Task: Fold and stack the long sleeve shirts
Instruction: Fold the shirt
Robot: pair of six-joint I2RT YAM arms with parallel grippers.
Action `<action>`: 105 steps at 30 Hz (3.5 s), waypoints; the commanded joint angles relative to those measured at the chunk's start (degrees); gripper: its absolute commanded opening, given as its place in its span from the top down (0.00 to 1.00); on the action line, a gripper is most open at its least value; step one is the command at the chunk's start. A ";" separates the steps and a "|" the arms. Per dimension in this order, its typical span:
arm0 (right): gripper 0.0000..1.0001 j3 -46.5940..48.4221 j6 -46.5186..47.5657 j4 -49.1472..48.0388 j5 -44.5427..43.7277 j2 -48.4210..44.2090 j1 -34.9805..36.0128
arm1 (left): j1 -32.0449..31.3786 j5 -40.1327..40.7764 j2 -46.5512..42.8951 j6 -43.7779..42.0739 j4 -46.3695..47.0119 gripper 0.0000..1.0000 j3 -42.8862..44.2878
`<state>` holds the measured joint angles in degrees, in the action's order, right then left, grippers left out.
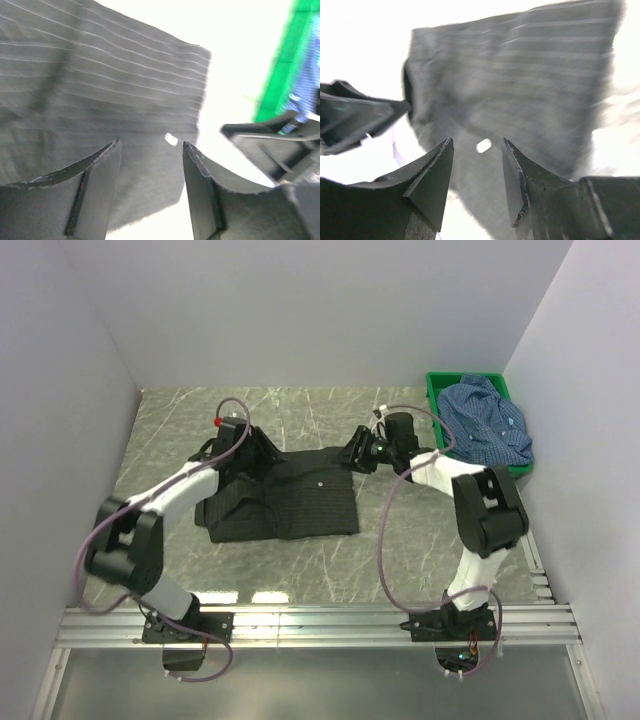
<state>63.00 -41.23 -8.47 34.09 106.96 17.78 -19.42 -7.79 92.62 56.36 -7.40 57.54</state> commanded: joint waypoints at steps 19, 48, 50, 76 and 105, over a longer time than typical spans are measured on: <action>0.50 -15.01 5.98 4.05 5.73 -2.73 7.80 | -6.43 -1.71 -3.41 -1.34 -7.45 0.77 -13.67; 0.49 3.41 -0.07 -0.56 4.76 -6.53 1.02 | 1.40 -9.69 3.93 -2.48 -6.06 0.59 10.20; 0.47 6.33 -1.57 -1.90 4.68 -3.44 1.55 | 1.49 -9.79 7.82 -2.22 -4.39 0.61 13.29; 0.44 20.75 -11.33 -8.41 2.48 23.83 -5.21 | 9.22 -7.15 22.96 1.30 6.96 0.67 8.29; 0.41 -10.88 9.15 20.50 -7.10 -10.54 1.28 | -21.53 20.53 -3.06 -14.43 -18.45 0.38 11.81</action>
<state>52.18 -34.11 10.72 27.66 98.96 16.75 -39.00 7.05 90.98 44.86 -25.28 70.28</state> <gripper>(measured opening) 0.597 0.625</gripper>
